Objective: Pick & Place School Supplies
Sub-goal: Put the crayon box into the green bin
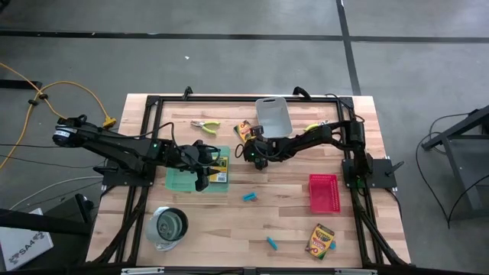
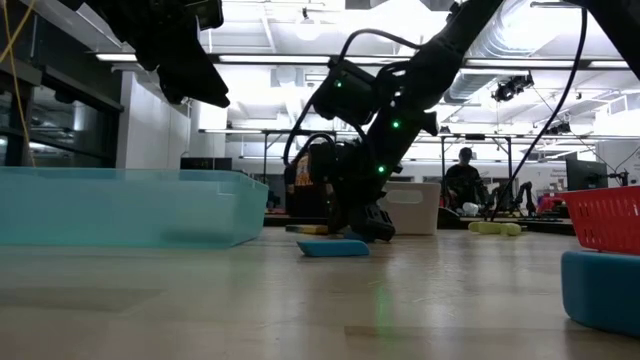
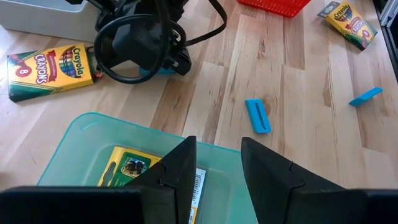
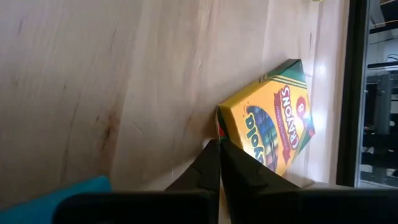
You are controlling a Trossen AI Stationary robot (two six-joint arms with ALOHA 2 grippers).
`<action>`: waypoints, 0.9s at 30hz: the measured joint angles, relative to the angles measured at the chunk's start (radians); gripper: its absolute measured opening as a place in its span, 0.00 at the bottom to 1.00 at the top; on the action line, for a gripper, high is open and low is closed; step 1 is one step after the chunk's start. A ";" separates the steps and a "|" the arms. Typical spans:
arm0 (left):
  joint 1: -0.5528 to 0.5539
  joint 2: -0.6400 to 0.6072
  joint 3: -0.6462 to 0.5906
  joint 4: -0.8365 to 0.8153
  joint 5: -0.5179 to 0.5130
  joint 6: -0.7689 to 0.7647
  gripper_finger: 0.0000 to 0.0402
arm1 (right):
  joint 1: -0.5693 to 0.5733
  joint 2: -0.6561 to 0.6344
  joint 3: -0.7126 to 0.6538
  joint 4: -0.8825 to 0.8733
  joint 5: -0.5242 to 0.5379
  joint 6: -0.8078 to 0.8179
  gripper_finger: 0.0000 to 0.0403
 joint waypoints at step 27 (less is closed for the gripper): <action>-0.001 0.000 0.000 0.000 0.018 -0.005 0.31 | 0.096 -0.241 0.000 -0.037 0.163 -0.008 0.01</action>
